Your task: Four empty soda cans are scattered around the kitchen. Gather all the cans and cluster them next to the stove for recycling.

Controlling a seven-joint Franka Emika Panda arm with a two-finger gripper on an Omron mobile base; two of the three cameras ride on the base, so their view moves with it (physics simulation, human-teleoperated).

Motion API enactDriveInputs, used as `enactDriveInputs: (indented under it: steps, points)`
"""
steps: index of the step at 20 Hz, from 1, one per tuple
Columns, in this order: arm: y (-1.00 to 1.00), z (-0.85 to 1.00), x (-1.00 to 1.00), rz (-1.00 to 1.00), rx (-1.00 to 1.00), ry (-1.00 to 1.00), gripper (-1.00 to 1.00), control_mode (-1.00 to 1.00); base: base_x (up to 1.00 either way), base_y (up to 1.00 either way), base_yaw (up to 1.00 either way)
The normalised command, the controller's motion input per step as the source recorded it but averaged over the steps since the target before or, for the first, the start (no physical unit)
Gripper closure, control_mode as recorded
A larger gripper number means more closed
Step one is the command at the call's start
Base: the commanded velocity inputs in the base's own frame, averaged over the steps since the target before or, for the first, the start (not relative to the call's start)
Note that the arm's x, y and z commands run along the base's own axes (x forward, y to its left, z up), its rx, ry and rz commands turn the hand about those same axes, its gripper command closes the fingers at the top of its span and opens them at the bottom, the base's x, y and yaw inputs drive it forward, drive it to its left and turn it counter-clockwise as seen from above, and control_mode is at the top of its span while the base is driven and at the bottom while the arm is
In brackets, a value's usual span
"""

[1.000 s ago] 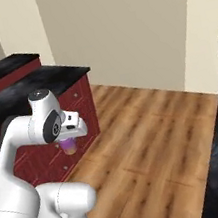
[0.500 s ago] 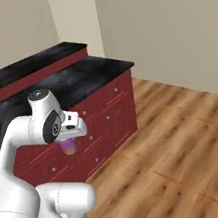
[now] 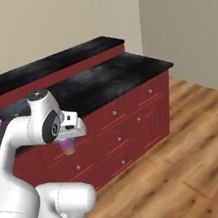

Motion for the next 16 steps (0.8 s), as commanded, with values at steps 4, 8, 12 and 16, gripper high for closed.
enactDriveInputs:
  steps: [4,8,12,16]
  points:
    - [0.0,0.0,0.0,0.0,0.0,0.0,1.0,1.0,0.75,0.05,0.28]
    - [0.0,0.0,0.0,0.0,0.0,0.0,1.0,1.0,0.88,0.0,0.25]
    - [0.0,0.0,0.0,0.0,0.0,0.0,1.0,1.0,0.6,0.01,0.3]
    - [0.0,0.0,0.0,0.0,0.0,0.0,1.0,1.0,0.15,0.1,0.43]
